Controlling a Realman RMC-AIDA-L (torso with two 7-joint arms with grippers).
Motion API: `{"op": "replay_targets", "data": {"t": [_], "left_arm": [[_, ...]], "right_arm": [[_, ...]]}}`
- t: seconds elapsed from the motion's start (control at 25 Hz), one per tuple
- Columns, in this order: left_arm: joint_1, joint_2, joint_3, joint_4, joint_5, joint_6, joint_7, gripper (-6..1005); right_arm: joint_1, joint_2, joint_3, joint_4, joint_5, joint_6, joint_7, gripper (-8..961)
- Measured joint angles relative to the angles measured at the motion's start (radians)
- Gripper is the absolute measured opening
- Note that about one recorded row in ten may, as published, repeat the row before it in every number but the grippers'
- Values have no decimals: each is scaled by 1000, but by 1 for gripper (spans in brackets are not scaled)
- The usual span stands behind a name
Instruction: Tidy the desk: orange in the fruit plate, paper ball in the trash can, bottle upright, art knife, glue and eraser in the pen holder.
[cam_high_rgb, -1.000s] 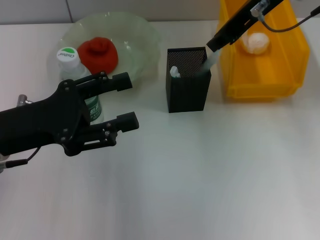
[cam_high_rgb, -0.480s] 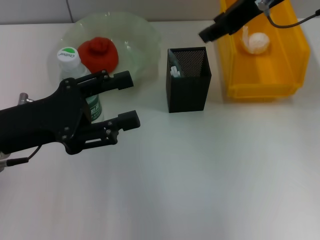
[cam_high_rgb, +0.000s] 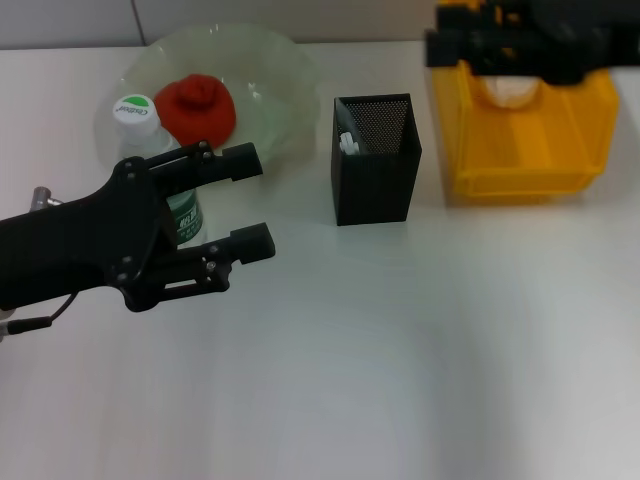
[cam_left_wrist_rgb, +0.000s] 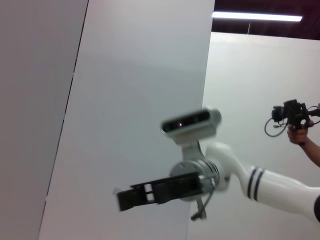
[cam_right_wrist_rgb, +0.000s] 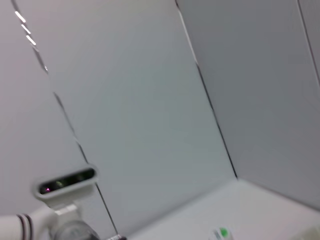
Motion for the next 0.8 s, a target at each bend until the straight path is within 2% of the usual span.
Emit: {"op": "replay_targets", "data": {"t": [0.08,0.12,0.16,0.2,0.24,0.28,0.32,0.36,0.4,0.52,0.8], "left_arm": [[1,2,0,1,1,0,-2,757],[6,8,0,1,1,1,-4,758],[6,8,0,1,1,1,-4,758],[12,14,0,1,2,1,-5,758],[12,14,0,1,2,1,-5,758],[17,18,0,1,5,1,-5,758],[21,25,0,1,20,1,-7,758],[21,25,0,1,20,1,-7,758],[23,35,-1,2,52,1,-19,757],[24,47,-8,2,106,-3,-46,757],[38,52,-12,-1,142,-7,-45,765]], "right_arm": [[-51,-1,7,97,81,-26,-136,496],[-84,-2,9,214,126,-63,-277,496],[-84,-2,9,214,126,-63,-277,497],[-100,-1,9,346,140,-114,-450,497],[-100,-1,9,346,140,-114,-450,499],[-104,0,7,399,139,-140,-526,501],[-108,3,2,507,128,-192,-709,502],[-110,5,0,550,124,-206,-790,504],[-112,7,-3,586,122,-209,-848,506],[-111,10,-16,659,121,-179,-916,678],[-81,9,-32,766,122,-156,-962,688]]}}
